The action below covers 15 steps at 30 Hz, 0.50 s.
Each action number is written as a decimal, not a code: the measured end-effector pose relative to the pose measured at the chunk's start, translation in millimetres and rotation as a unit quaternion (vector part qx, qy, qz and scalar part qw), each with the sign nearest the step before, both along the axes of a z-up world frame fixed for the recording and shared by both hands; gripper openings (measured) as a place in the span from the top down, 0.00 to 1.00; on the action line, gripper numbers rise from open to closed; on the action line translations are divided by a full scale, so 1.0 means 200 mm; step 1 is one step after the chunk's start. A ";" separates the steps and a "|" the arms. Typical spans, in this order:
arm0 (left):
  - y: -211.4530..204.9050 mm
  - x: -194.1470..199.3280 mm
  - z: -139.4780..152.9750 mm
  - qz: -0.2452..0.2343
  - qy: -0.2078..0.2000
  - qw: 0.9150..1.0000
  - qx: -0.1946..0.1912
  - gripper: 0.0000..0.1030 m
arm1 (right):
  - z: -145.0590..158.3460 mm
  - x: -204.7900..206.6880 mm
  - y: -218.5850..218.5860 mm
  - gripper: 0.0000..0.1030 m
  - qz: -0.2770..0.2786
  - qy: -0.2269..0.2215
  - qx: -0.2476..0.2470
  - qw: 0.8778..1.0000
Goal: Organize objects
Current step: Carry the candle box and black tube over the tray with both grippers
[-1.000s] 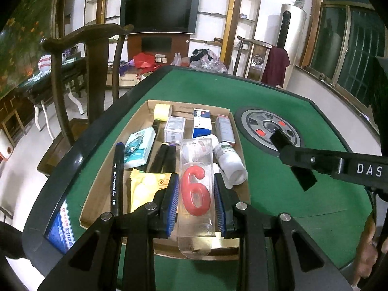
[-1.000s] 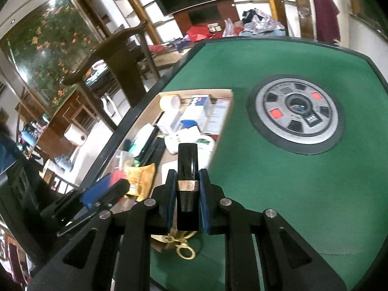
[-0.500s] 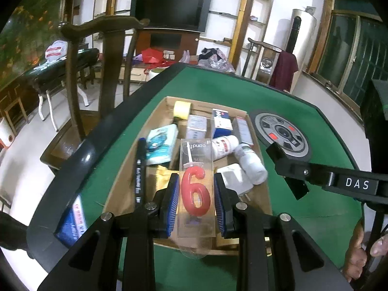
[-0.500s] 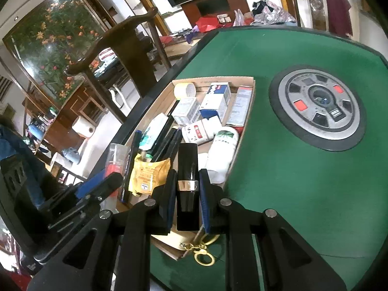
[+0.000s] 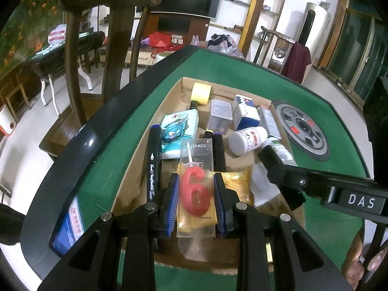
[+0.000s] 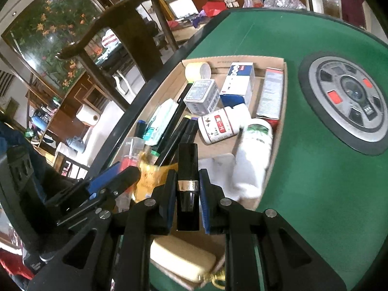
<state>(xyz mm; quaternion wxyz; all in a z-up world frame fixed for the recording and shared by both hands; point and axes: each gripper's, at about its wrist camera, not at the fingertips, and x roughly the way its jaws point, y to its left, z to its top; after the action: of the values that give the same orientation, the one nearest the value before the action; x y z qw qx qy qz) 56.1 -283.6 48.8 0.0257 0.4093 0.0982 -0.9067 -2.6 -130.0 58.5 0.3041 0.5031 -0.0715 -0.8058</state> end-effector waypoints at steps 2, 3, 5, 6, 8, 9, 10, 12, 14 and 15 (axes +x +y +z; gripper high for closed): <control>-0.01 -0.03 -0.01 -0.003 -0.003 1.000 -0.008 0.77 | -0.02 -0.03 -0.03 0.85 0.001 -0.003 0.006 1.000; -0.01 -0.05 -0.02 -0.003 -0.005 1.000 -0.012 0.77 | -0.04 -0.05 -0.05 0.85 0.001 -0.004 0.010 1.000; -0.02 -0.07 -0.02 -0.004 -0.004 1.000 -0.018 0.77 | -0.06 -0.08 -0.07 0.85 0.000 -0.005 0.015 1.000; -0.02 -0.08 -0.02 -0.005 -0.004 1.000 -0.022 0.77 | -0.06 -0.10 -0.09 0.85 -0.002 -0.007 0.017 1.000; -0.03 -0.10 -0.02 -0.005 -0.003 1.000 -0.025 0.77 | -0.06 -0.14 -0.10 0.85 -0.004 -0.004 0.023 1.000; -0.03 -0.11 -0.02 -0.005 -0.003 1.000 -0.025 0.77 | -0.07 -0.15 -0.11 0.85 -0.005 -0.003 0.026 1.000; -0.04 -0.12 -0.02 -0.005 -0.003 1.000 -0.024 0.77 | -0.07 -0.17 -0.13 0.85 -0.005 -0.002 0.028 1.000; -0.05 -0.15 -0.02 -0.005 -0.004 1.000 -0.023 0.77 | -0.07 -0.19 -0.14 0.85 -0.007 -0.001 0.033 0.999; -0.06 -0.18 -0.02 -0.008 -0.005 1.000 -0.018 0.77 | -0.08 -0.22 -0.15 0.85 -0.010 -0.002 0.038 0.999; -0.07 -0.20 -0.03 -0.011 -0.008 1.000 -0.017 0.77 | -0.09 -0.23 -0.15 0.85 -0.011 -0.004 0.038 0.999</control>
<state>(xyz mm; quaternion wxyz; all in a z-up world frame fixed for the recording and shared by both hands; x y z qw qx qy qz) 16.9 -297.0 43.6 0.0239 0.4168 0.0780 -0.9053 -49.1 -160.5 41.1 0.2751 0.5170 -0.0476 -0.8092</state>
